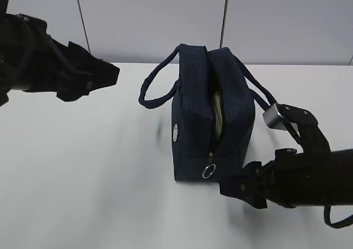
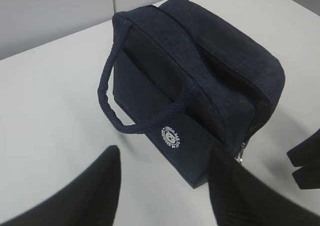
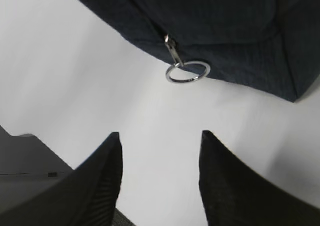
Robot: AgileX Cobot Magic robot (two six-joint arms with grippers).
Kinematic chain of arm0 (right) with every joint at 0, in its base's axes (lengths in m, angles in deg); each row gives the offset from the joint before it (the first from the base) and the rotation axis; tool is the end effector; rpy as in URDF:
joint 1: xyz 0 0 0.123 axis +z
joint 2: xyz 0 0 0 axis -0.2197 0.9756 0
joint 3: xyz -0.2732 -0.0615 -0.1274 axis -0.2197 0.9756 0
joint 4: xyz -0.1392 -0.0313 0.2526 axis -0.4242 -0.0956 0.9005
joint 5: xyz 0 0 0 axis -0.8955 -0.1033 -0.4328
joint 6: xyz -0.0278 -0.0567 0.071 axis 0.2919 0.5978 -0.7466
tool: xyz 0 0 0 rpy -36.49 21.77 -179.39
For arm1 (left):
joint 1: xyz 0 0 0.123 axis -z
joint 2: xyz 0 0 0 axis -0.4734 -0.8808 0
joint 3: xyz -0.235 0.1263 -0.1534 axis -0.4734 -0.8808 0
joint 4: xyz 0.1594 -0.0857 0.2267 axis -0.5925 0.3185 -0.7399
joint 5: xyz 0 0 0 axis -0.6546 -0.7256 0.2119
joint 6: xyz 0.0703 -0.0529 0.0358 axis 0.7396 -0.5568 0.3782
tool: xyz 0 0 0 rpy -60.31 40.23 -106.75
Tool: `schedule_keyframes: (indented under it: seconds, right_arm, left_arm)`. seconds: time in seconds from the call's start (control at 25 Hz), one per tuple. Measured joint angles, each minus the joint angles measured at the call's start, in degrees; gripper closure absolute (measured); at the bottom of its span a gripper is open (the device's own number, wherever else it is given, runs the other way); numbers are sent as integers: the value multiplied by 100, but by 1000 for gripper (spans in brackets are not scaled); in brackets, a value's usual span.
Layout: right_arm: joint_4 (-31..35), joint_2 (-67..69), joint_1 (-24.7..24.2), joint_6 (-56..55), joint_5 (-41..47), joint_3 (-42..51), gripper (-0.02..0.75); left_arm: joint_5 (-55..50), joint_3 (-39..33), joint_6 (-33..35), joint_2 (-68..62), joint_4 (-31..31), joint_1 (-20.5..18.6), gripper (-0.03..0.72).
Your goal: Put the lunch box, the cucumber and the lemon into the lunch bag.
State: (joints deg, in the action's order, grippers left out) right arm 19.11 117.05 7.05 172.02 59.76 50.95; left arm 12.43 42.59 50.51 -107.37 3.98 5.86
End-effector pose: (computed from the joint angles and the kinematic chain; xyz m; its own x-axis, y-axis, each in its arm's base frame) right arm 0.2351 0.1311 0.1534 -0.8114 -0.0210 -0.5841 -0.3905 0.7630 0.5151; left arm 0.2412 -0.1740 0.3088 -0.4546 0.2292 -0.8607 0.5959 0.7965 -0.1026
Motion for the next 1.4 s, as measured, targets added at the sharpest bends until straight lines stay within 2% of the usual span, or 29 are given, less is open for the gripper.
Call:
schedule_keyframes:
  seconds: [0.48,1.04,1.4]
  right_arm:
    - [27,1130,0,-400,55,-761,366]
    - [41,1174,38,-626,-132,-896,366]
    - [41,1163,40,-661,336,-896,367]
  left_arm:
    - [0,0,0,0,-63,0,305]
    - [112,0,0,-302,60,0,305]
    - [299,0,0,-1022,301,0,305]
